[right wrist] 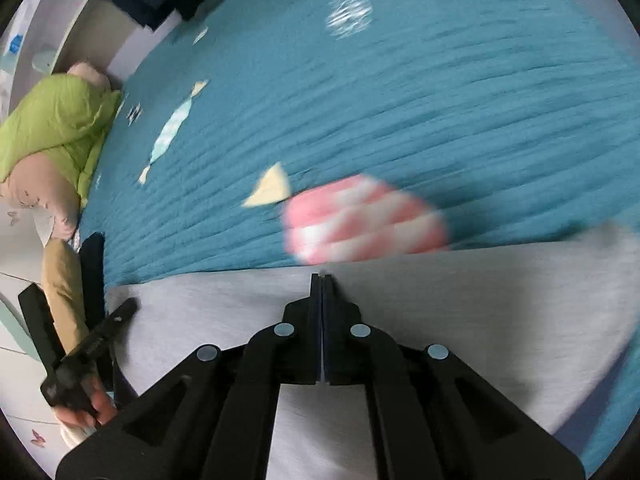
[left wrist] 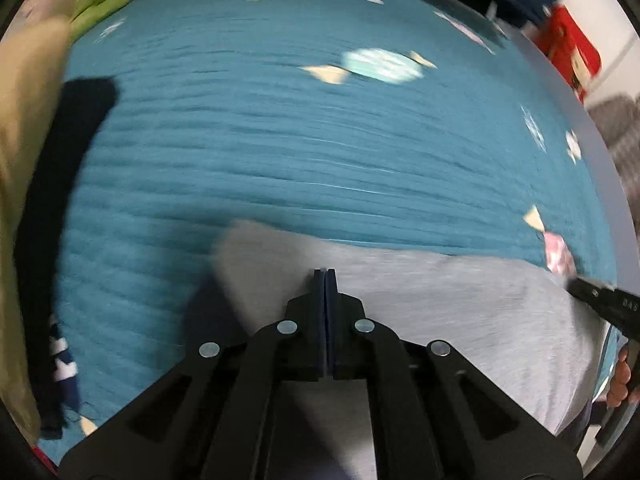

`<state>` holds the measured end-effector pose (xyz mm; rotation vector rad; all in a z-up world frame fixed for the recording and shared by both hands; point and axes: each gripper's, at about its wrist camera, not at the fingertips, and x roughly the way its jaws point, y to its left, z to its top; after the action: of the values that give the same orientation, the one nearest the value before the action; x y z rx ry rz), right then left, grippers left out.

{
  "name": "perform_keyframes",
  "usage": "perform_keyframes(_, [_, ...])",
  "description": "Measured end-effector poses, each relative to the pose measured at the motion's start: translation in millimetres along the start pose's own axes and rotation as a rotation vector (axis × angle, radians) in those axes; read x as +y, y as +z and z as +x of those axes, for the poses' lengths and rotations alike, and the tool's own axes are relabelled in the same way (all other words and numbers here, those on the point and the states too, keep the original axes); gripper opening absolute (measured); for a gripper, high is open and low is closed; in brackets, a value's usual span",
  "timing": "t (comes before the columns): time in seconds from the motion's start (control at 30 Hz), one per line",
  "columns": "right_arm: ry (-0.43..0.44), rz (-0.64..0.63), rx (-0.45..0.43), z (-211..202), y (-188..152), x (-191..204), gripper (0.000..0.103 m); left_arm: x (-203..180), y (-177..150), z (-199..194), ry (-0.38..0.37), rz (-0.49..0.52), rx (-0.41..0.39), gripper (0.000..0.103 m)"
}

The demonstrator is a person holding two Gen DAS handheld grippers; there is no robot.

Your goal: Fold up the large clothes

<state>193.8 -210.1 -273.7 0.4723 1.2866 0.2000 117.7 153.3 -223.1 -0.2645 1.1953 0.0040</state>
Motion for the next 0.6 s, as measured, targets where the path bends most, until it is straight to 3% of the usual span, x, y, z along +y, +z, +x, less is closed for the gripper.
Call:
perform_keyframes(0.1, [0.068,0.109,-0.004,-19.9,-2.9,-42.2,0.000,14.6,-2.2,-1.8,-0.022,-0.015,0.000,0.002])
perform_keyframes(0.2, [-0.104,0.147,-0.126,-53.8,-7.9,-53.4,0.000,8.8,-2.9,-17.4,0.076,0.029,-0.038,0.002])
perform_keyframes(0.3, [-0.102,0.135,-0.236,-83.6,-19.9,-36.9,0.006,-9.4,-7.9,-41.6,0.159,0.077,-0.107,0.003])
perform_keyframes(0.37, [-0.019,0.031,-0.256,-85.9,-34.2,-2.2,0.006,-25.8,-12.2,-54.4,0.085,0.117,-0.145,0.003])
perform_keyframes(0.47, [0.077,-0.154,-0.263,-61.3,-58.2,58.3,0.005,-63.4,-28.0,-63.8,-0.113,0.160,-0.180,0.003])
perform_keyframes(0.6, [0.156,-0.311,-0.218,-4.9,-86.2,112.5,0.003,-102.8,-55.5,-38.5,-0.180,0.248,-0.156,0.003])
